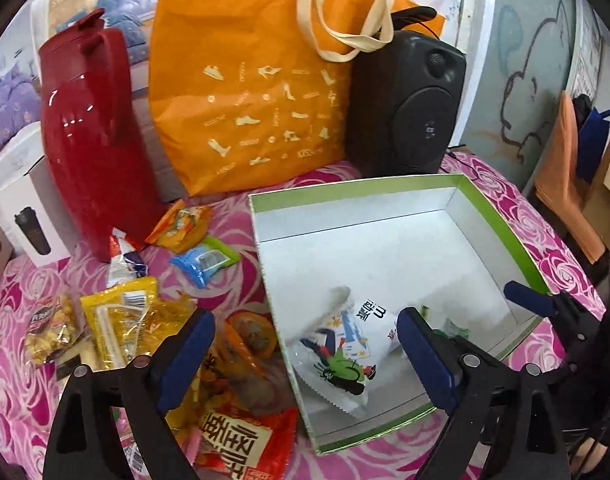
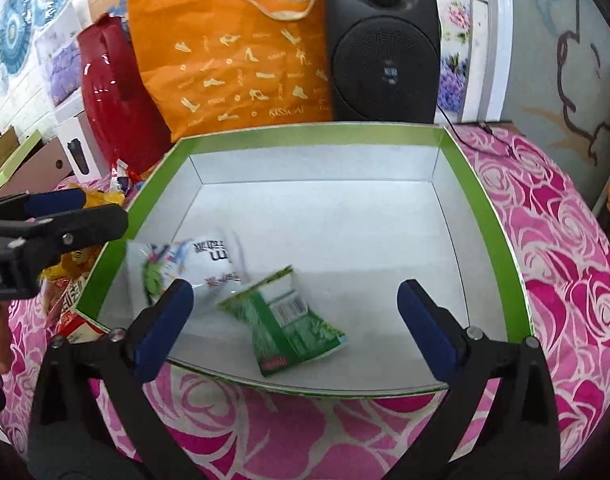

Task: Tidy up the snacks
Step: 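Carry both bags into the green box and open both tools, then grasp the red-and-white bag with the right tool while the left tool reaches the pink peanut bag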

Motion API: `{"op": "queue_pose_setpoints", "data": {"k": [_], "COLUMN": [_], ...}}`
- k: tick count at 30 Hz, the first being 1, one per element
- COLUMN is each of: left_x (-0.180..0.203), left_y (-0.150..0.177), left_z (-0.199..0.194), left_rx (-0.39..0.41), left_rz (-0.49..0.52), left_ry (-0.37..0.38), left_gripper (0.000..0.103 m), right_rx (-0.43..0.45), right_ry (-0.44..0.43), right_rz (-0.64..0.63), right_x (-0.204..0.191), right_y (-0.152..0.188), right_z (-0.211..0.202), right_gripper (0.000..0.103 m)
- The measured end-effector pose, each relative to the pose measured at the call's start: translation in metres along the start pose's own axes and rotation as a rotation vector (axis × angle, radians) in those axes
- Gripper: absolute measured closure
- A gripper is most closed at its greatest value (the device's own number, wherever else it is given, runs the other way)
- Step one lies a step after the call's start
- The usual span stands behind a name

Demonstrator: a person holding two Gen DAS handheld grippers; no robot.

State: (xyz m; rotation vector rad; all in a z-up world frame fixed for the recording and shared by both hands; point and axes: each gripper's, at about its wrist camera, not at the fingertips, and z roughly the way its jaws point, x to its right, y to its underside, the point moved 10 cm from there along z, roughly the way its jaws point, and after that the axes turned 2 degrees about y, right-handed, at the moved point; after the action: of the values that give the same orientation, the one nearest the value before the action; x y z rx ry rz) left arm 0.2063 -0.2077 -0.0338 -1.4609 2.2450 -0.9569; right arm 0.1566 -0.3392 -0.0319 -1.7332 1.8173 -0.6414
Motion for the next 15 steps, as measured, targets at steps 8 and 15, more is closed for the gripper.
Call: {"op": "queue_pose_setpoints", "data": {"k": [8,15], "left_x": [-0.007,-0.03], "left_y": [0.009,0.033], "left_z": [-0.023,-0.067], "left_rx": [0.019,0.058], "left_rz": [-0.025,-0.044], "left_ry": [0.007,-0.034], "left_gripper": [0.009,0.009], "right_rx": [0.01,0.011], "right_ry": [0.002,-0.075], "right_rz": [-0.011,-0.008], "right_x": [-0.014,-0.052], "right_y": [-0.002,0.019], "right_z": [-0.022,-0.051], "right_gripper": [0.001,0.001]}}
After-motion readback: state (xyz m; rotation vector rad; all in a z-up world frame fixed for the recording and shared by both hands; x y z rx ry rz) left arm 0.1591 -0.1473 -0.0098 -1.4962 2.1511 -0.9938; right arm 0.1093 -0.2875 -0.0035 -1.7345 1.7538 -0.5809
